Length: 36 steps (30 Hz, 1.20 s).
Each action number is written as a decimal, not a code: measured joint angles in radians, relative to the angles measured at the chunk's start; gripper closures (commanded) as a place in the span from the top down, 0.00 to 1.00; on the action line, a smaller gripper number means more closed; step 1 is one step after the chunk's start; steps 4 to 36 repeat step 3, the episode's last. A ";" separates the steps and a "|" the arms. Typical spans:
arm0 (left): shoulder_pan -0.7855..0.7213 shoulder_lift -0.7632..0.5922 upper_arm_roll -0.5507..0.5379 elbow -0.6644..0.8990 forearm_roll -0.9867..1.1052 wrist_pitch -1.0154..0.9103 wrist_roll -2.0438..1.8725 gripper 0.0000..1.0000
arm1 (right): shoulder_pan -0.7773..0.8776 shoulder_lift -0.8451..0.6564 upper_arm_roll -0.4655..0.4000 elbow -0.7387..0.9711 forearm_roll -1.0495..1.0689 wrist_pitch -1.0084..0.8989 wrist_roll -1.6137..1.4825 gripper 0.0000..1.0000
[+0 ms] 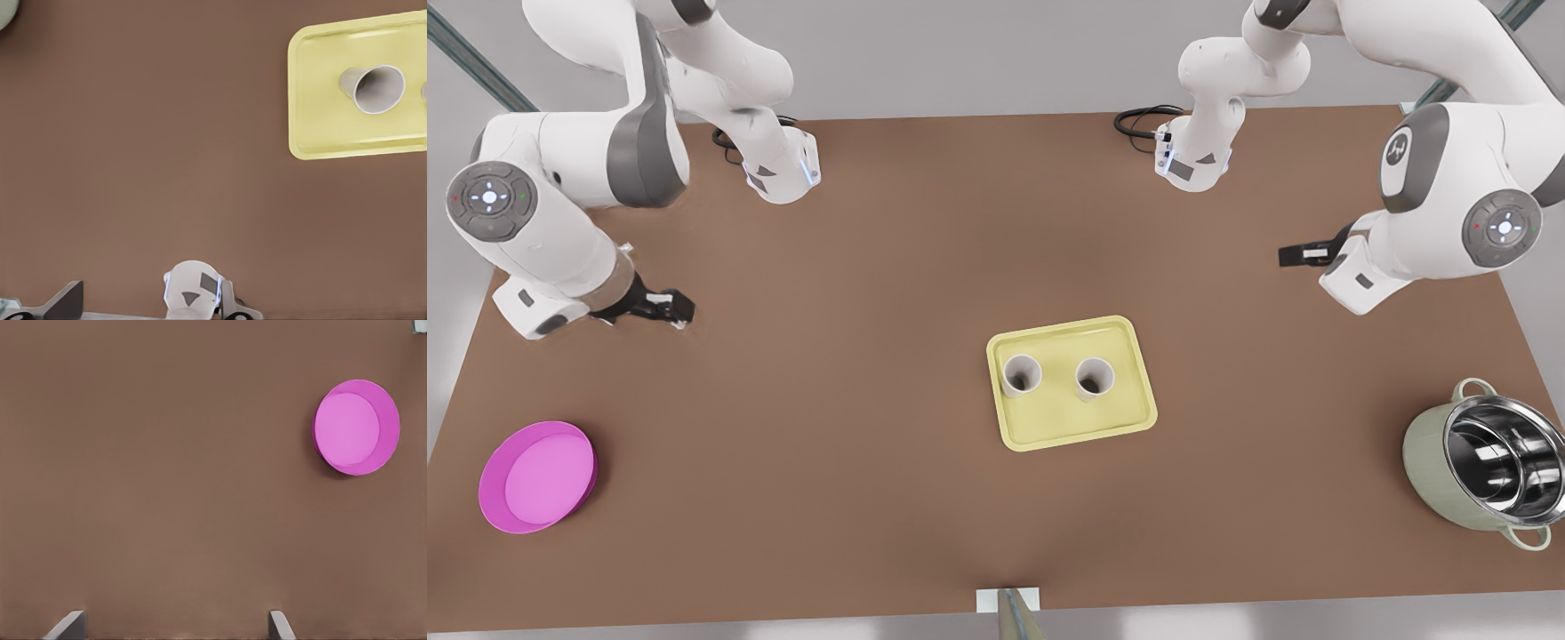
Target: Use both arms to respectively pick up the white IKEA cups from the middle-left and middle-right positions, then place the white IKEA cups onto the middle-middle tray, ensuring that the cups remain upright and do not tip over
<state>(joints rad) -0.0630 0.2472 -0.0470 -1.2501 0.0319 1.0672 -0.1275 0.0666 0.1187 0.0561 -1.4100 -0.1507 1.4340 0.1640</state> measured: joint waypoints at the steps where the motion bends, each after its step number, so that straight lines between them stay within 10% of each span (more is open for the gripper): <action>1: 0.001 0.000 0.000 0.000 0.000 -0.002 0.006 1.00 | -0.001 -0.025 -0.005 -0.025 0.010 -0.012 -0.004 1.00; 36: 0.001 -0.001 0.000 -0.001 0.001 -0.006 0.017 1.00 | 0.004 -0.040 -0.013 -0.044 0.023 -0.031 -0.012 1.00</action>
